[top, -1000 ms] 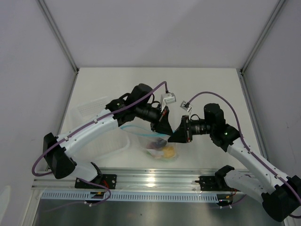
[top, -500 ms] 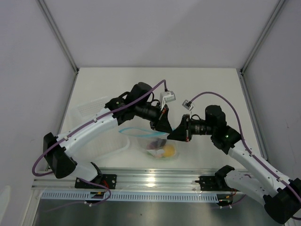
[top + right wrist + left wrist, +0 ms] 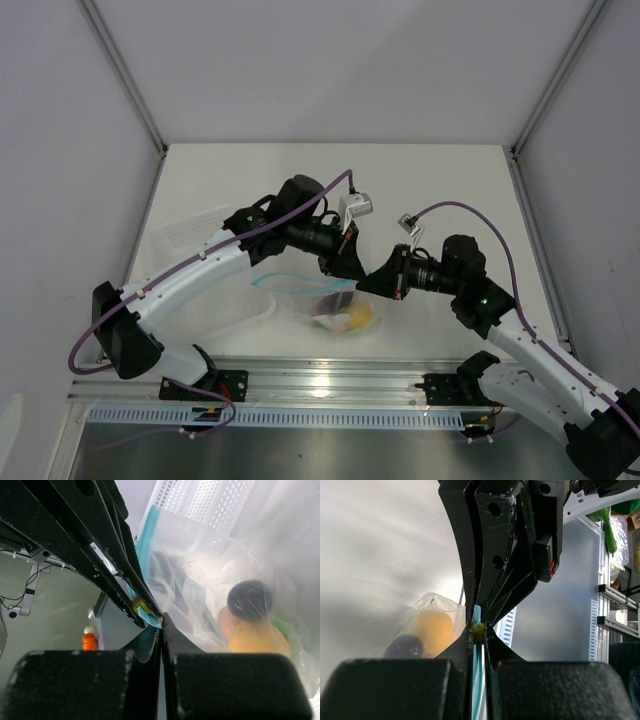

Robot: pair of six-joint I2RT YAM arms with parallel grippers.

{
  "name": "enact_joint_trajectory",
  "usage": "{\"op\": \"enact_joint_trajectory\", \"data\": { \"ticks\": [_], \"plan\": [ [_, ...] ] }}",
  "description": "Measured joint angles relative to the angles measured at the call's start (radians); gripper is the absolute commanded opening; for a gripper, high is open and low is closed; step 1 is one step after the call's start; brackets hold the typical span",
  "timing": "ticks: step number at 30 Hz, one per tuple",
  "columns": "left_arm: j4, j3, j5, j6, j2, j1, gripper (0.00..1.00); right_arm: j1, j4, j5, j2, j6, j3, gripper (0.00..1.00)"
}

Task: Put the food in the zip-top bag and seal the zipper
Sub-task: Zip the zipper food storage bag at the center of the board.

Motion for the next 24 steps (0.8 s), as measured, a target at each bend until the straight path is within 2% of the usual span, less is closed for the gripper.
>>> {"op": "enact_joint_trajectory", "data": {
  "ticks": [24],
  "plan": [
    [-0.065,-0.049,-0.035,0.036,-0.053,0.0,0.01,-0.055,0.065,0.017,-0.047,0.093,-0.056,0.0]
  ]
}}
